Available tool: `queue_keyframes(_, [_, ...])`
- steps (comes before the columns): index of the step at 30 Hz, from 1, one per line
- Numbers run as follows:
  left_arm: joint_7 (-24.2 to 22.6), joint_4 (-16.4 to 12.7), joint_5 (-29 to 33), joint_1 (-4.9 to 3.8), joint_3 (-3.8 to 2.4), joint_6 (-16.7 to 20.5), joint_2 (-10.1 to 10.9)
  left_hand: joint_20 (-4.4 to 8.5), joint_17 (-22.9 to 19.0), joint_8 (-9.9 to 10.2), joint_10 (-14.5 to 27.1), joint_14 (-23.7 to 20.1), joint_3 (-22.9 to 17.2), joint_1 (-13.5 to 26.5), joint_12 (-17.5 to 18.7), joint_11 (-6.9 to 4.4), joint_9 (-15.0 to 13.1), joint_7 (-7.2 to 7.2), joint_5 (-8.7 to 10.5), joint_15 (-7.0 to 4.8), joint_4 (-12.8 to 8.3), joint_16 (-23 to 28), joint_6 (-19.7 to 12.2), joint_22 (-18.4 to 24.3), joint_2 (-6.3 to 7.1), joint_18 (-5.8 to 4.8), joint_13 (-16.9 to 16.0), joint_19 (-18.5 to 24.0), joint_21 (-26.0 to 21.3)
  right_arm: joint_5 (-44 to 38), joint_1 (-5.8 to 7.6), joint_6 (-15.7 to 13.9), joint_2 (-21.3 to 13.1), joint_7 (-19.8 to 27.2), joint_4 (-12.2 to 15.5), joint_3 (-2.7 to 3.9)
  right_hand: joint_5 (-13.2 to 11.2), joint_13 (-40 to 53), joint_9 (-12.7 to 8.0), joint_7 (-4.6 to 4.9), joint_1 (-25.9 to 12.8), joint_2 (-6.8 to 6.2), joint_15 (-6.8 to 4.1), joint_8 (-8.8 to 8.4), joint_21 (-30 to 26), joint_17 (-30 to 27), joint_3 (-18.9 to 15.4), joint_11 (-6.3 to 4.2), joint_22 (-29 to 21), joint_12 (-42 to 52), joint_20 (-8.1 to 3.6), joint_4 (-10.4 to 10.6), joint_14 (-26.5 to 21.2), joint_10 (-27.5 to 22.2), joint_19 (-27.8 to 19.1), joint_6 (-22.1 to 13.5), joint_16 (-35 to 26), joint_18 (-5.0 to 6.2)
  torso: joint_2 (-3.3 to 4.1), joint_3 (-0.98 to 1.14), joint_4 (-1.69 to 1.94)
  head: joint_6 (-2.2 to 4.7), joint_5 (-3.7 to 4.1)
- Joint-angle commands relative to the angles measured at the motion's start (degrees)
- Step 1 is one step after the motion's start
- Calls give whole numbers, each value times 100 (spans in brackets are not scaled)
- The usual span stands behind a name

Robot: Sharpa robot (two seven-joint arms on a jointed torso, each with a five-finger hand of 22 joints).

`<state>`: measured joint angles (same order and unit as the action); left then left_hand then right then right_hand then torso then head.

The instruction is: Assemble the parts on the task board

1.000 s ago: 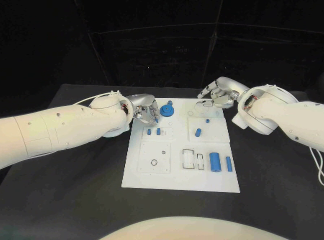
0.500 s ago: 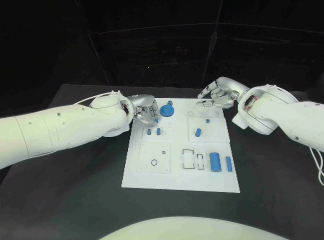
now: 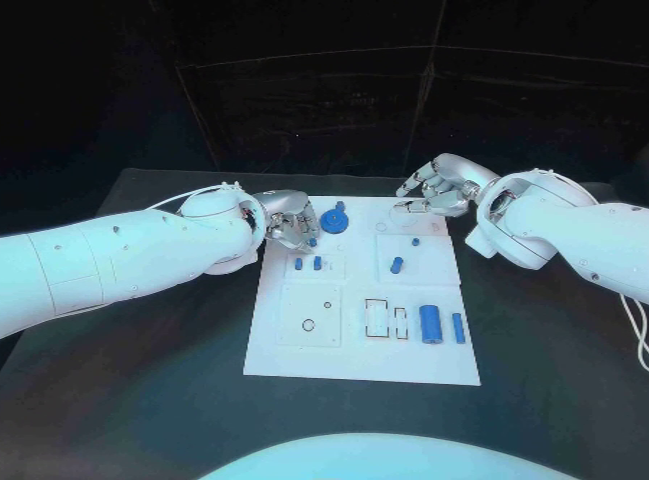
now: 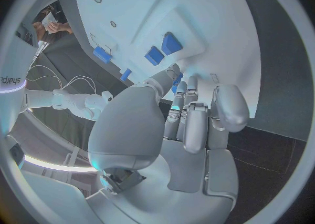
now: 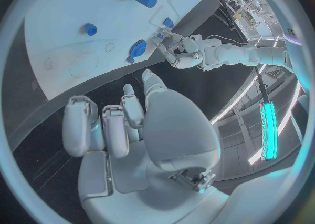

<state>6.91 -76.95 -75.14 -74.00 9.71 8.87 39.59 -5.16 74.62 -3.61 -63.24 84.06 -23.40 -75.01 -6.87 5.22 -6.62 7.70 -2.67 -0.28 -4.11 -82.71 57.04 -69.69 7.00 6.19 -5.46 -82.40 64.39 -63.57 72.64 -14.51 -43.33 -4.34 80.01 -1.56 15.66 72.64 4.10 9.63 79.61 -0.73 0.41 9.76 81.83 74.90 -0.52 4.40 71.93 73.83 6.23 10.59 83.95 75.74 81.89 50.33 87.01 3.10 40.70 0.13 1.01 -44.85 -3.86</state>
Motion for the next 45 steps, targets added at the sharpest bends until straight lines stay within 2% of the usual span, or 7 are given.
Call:
queue_keyframes(1, [1, -25, 12, -5, -4, 29, 44, -42, -11, 11, 50, 167, 36, 4, 29, -1, 16, 9, -7, 54, 5, 34, -50, 14, 57, -70, 9, 1, -26, -8, 9, -17, -5, 29, -8, 3, 37, -11, -6, -11, -1, 42, -34, 34, -35, 954, -30, 12, -16, -18, -14, 9, 467, -43, -49, -36, -34, 61, -7, -3, 4, 6, -3])
queue_keyframes(5, [3, -48, 21, -4, -6, 65, 134, -45, -18, 10, 59, 165, 40, 3, 33, 3, 22, 12, -7, 57, 3, 36, -60, 18, 59, -69, 11, 3, -31, -8, 9, 23, -21, -12, -38, 3, 43, -278, -6, -13, 22, 47, -35, 43, -98, 893, -30, 9, -140, -279, -15, 7, 451, -278, -110, -36, -73, 86, -5, -2, 3, 22, 3])
queue_keyframes(9, [-47, -68, 175, -7, -9, 274, 290, -50, -5, 5, 67, 169, 39, -3, 36, 5, 30, 24, -8, 61, 2, 29, -66, 12, 53, -70, 13, 1, -26, -73, 9, -190, -80, 73, -18, 2, 82, -2159, 6, -37, 295, 82, -76, 130, -205, 262, 65, -30, -307, -2259, -48, -42, 258, -1851, -193, 62, -529, 118, -5, -4, 12, 29, 15])
queue_keyframes(13, [-215, -63, 644, -24, -33, 647, 451, -58, 1, -42, -4, 175, 33, -2, -10, -6, 31, 62, -8, 56, 14, 21, 11, 9, 25, -65, 0, -6, -24, -278, 7, -369, -166, 160, 48, 1, 85, -3050, 15, -78, 598, 45, -115, 213, -266, -32, 288, -49, -397, -3348, -87, -69, 199, -2236, -225, 289, -785, 133, -13, 5, 5, 56, 41])
queue_keyframes(22, [-1403, -301, 3240, -62, -55, 1543, 883, -30, -5, -237, -528, 170, -108, -124, -336, -106, -17, 57, -12, -10, -3, 14, 406, 9, -183, -51, -127, 2, -40, -1525, -71, -213, -367, 71, 141, -9, -101, -4846, 19, -179, 960, -244, -114, 255, -386, -262, 808, -66, -546, -5192, -82, -56, 208, -1747, -271, 759, -1045, 160, 6, -7, 3, 137, 248])
queue_keyframes(29, [-2526, -662, 5609, -53, -50, 1379, 1102, -39, -1162, -226, -341, -351, -141, -134, -376, -67, 20, 85, -12, 21, 8, 676, 399, 920, -276, 172, -168, 555, -1303, -2465, -284, -68, -427, -187, 243, -16, -169, -5293, -21, -154, 918, -438, -51, 33, -486, -322, 913, 9, -710, -5622, -38, -13, 212, -1831, -325, 679, -1115, 183, -2, -1, -6, 197, 411])
queue_keyframes(45, [-3179, -967, 6949, -29, -48, 1067, 1145, -34, -1290, -231, -468, -414, -30, -109, -569, -114, 38, 58, -12, -7, 22, 743, 396, 1028, -287, 201, -264, 622, -1469, -2849, -435, 400, -289, -350, 277, -17, -183, -5867, -8, -24, 839, -617, 62, -308, -528, -536, 1012, 150, -771, -5991, 83, 53, 186, -1923, -309, 540, -1299, 196, 5, -8, 3, 263, 554])
